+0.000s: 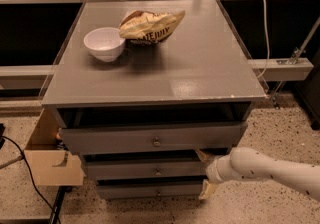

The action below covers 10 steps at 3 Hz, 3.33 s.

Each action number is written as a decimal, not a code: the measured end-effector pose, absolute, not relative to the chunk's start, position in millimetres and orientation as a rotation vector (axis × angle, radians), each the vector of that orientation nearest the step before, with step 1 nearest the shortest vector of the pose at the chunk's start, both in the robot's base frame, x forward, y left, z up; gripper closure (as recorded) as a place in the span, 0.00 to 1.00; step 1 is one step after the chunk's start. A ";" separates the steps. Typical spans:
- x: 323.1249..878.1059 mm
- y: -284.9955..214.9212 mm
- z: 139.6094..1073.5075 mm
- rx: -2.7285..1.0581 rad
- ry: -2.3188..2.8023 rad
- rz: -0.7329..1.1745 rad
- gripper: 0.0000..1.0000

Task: Open middle drawer

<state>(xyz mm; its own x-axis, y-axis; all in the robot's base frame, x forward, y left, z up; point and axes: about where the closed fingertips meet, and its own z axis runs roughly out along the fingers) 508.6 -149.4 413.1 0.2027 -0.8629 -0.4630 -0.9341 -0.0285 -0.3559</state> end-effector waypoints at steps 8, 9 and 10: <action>502.6 -171.9 390.4 -1.970 1.906 0.250 0.00; 495.2 -176.3 389.9 -1.979 1.935 0.267 0.00; 488.5 -180.6 388.3 -1.993 1.970 0.301 0.00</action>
Offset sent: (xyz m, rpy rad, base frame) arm 0.0200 -0.0127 -0.0160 -0.0626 0.0724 -0.0250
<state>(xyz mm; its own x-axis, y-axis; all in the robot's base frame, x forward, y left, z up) 488.5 -180.6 388.3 0.0258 -0.9291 -0.3688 -0.9969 0.0037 -0.0789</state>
